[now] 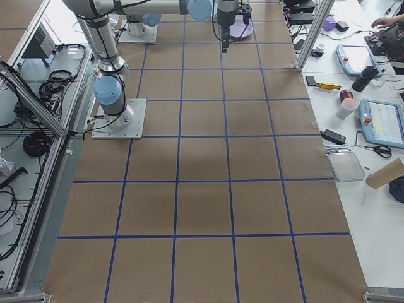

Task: Flip cup and place on plate
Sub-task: 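Lower the left gripper beside the green cup's open end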

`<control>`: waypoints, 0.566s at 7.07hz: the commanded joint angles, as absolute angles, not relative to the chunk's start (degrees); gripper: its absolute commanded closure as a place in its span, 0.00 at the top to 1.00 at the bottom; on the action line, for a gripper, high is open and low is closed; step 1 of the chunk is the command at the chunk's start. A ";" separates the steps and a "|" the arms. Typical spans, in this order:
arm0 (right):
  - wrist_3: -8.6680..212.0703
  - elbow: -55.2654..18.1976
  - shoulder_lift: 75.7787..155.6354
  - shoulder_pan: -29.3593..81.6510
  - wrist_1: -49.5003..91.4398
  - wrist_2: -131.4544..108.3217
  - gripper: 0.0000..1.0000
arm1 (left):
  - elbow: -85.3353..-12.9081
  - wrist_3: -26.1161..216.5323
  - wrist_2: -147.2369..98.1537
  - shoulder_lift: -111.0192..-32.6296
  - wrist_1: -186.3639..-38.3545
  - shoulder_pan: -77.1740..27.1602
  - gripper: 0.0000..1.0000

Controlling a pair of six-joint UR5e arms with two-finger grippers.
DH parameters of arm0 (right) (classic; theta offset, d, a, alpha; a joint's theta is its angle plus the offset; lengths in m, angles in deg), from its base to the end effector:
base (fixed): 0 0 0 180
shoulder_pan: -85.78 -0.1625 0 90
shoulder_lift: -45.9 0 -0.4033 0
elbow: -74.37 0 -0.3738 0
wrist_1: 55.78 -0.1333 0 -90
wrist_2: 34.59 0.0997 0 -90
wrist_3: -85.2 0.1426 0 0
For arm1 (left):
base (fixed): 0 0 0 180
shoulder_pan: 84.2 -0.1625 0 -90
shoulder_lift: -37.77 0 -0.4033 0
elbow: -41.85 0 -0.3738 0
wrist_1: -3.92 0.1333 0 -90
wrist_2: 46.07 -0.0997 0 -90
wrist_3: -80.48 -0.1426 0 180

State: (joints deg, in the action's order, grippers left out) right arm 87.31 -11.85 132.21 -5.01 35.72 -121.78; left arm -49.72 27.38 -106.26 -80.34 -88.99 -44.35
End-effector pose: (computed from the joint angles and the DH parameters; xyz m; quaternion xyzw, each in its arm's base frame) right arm 0.1472 -0.5014 0.4259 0.0112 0.9995 -0.0132 0.0249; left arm 0.2777 -0.4977 0.1752 0.0483 -0.9291 0.0252 0.3658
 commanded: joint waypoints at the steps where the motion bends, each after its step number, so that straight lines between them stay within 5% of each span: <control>1: 87.31 -11.85 132.21 -5.01 35.72 -121.78 1.00 | -50.26 24.95 -101.56 -83.59 -91.52 -44.83 1.00; 4: 87.31 -11.85 132.21 -5.01 35.72 -121.78 1.00 | -50.96 23.01 -96.89 -85.89 -94.86 -44.48 0.97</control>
State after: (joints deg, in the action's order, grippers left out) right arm 87.31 -11.85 132.21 -5.01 35.72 -121.77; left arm -50.73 24.05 -98.47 -85.07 -93.66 -44.60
